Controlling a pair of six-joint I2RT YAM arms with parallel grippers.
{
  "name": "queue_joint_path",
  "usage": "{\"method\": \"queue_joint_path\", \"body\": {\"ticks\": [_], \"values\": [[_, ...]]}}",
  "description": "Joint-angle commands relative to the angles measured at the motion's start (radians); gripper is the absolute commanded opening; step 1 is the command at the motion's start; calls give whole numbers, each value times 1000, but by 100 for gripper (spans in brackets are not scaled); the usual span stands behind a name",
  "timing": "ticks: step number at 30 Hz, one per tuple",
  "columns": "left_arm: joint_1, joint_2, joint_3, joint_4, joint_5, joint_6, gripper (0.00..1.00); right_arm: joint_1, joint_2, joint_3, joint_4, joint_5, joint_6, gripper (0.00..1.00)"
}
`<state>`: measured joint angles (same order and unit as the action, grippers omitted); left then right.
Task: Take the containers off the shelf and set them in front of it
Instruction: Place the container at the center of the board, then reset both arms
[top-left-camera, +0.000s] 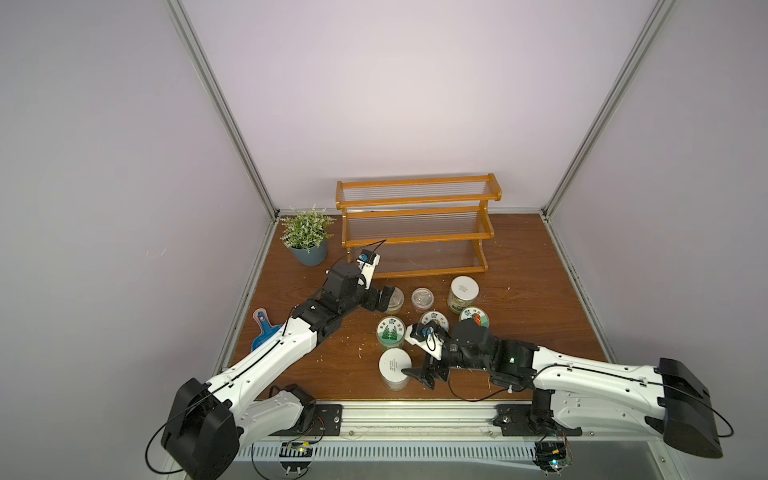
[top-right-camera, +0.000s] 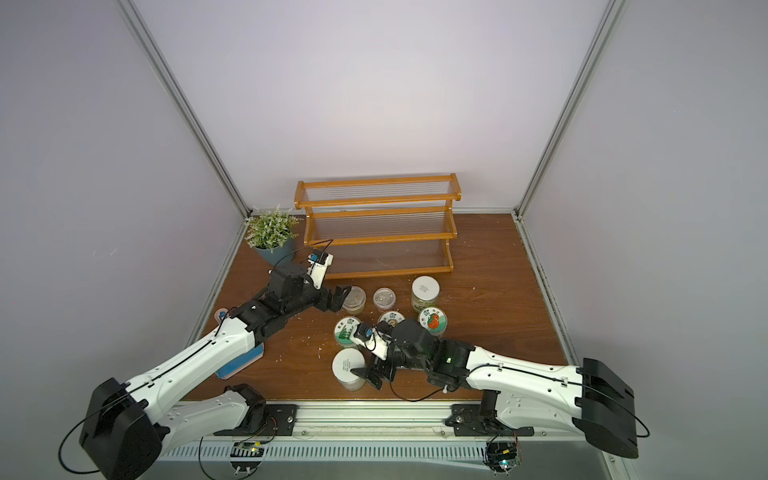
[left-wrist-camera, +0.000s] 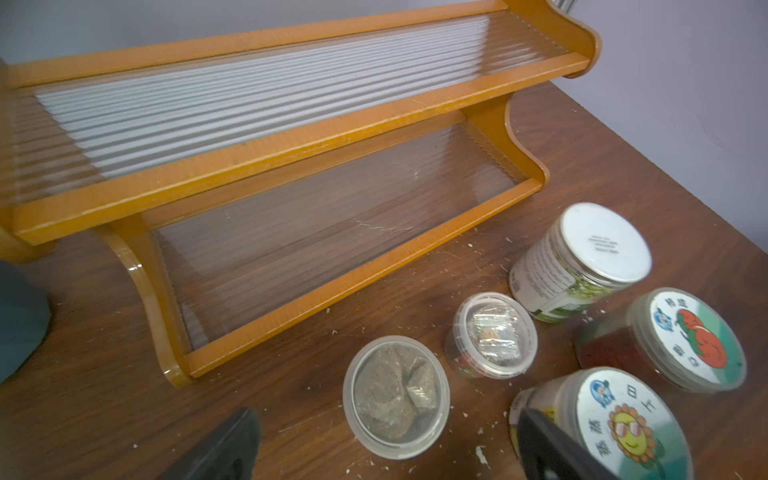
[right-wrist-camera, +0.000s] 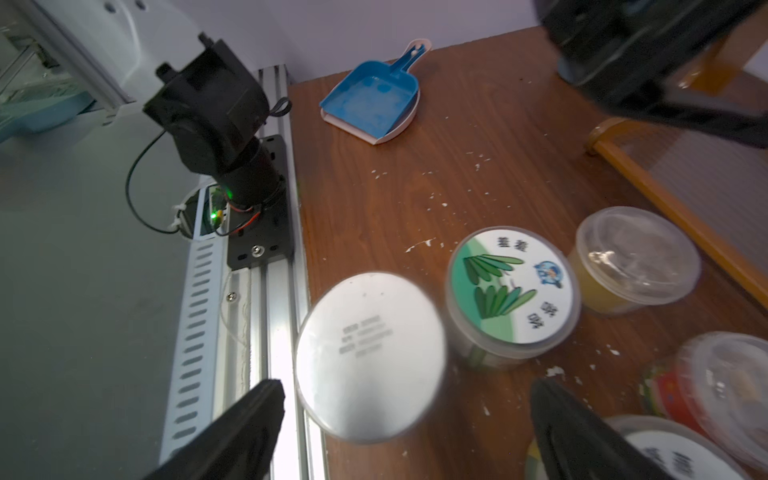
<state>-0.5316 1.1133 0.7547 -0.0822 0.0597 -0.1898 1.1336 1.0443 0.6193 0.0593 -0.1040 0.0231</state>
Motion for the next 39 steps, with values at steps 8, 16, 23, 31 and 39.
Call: {"method": "queue_joint_path", "body": {"ticks": [8,16,23,31,39], "values": [[117,-28,-29,107,-207,-7,100,-375,-135,150,-179,81,56,99],[283,-86,-184,228,-246,-33,100,-719,-107,166,-248,191,126,99],[350,96,-243,460,-373,30,100,-944,32,-13,131,305,151,99],[385,306,-312,746,-427,150,100,-1034,274,-166,580,384,70,99],[441,392,-322,909,-415,133,100,-1130,504,-157,817,161,18,99]]}}
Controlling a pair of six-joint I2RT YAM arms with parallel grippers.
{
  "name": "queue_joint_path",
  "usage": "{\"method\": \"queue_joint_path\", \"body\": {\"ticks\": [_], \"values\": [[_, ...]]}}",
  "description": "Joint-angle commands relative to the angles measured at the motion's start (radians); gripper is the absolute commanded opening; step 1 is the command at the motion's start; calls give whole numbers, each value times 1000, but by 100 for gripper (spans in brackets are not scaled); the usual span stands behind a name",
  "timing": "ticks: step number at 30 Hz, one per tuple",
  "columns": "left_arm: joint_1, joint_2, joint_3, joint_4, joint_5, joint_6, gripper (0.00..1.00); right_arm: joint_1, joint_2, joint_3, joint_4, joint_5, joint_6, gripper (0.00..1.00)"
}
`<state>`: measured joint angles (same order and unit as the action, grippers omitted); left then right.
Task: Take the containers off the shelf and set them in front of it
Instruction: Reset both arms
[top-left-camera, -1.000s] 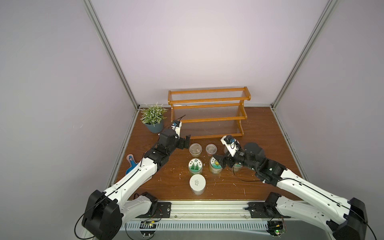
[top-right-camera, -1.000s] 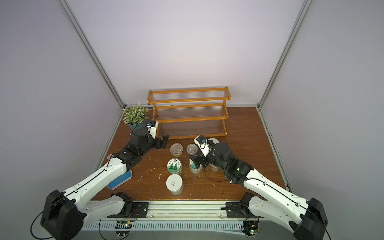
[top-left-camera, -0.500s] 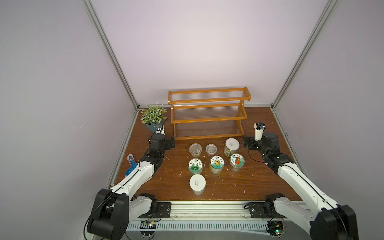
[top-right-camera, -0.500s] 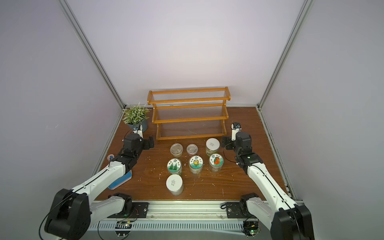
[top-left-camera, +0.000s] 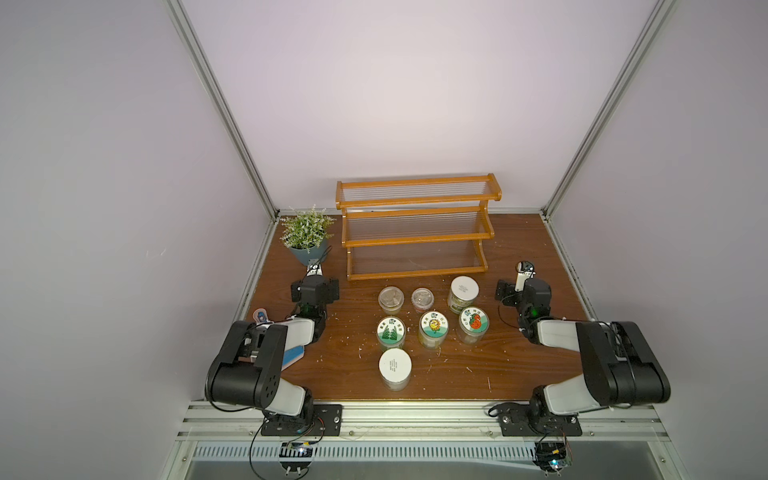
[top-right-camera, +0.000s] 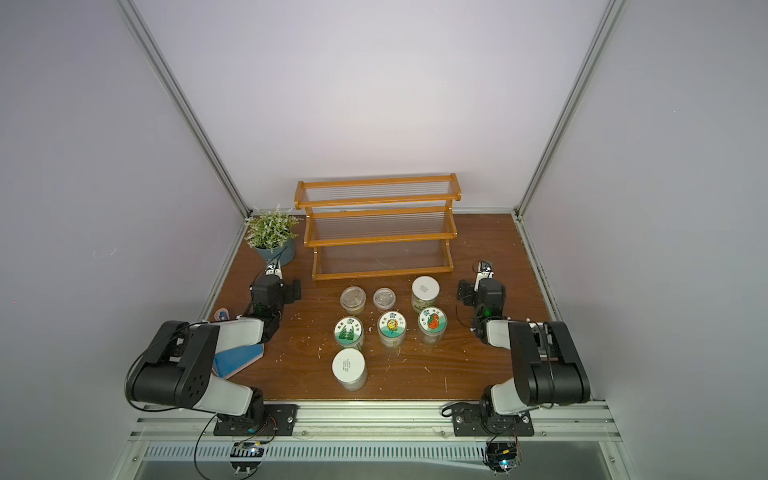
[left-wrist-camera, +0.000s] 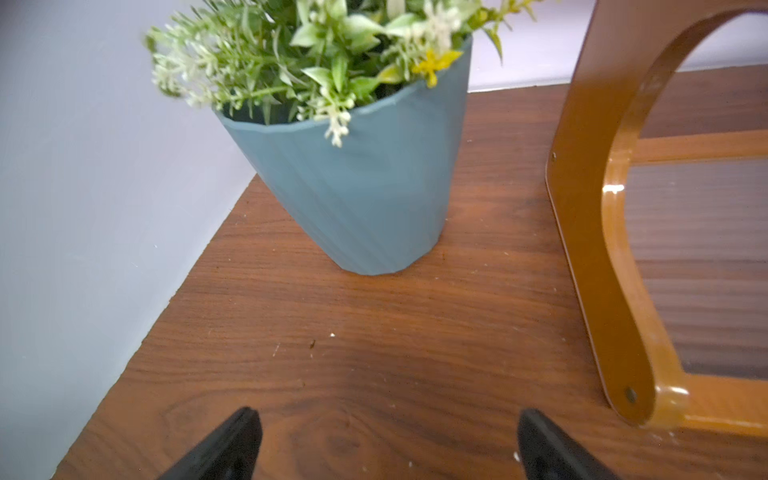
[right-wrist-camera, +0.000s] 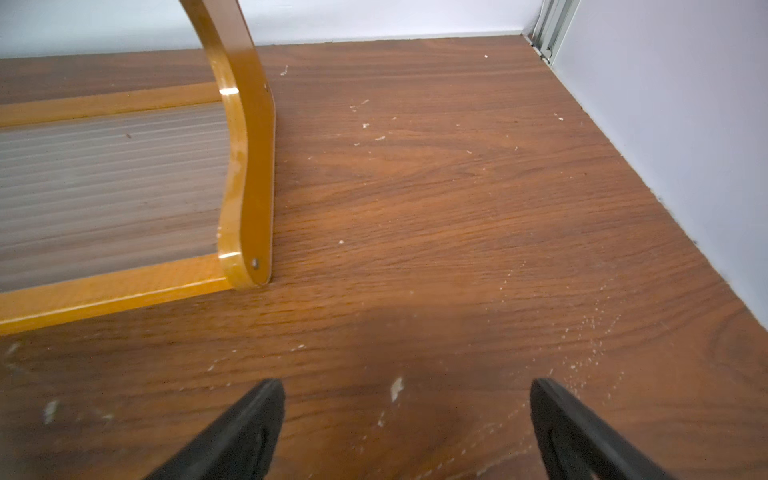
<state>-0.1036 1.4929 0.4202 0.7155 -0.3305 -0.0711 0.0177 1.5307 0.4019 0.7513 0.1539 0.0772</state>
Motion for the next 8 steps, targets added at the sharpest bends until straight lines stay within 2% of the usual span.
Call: {"method": "queue_joint_path", "body": {"ticks": [1,8], "values": [[14,15,14,118,-20,13,100,-15,21,68,109,-113,-44,99],[25,23,19,118,43,22,99,-18,7,39,151,-129,-45,99]]}}
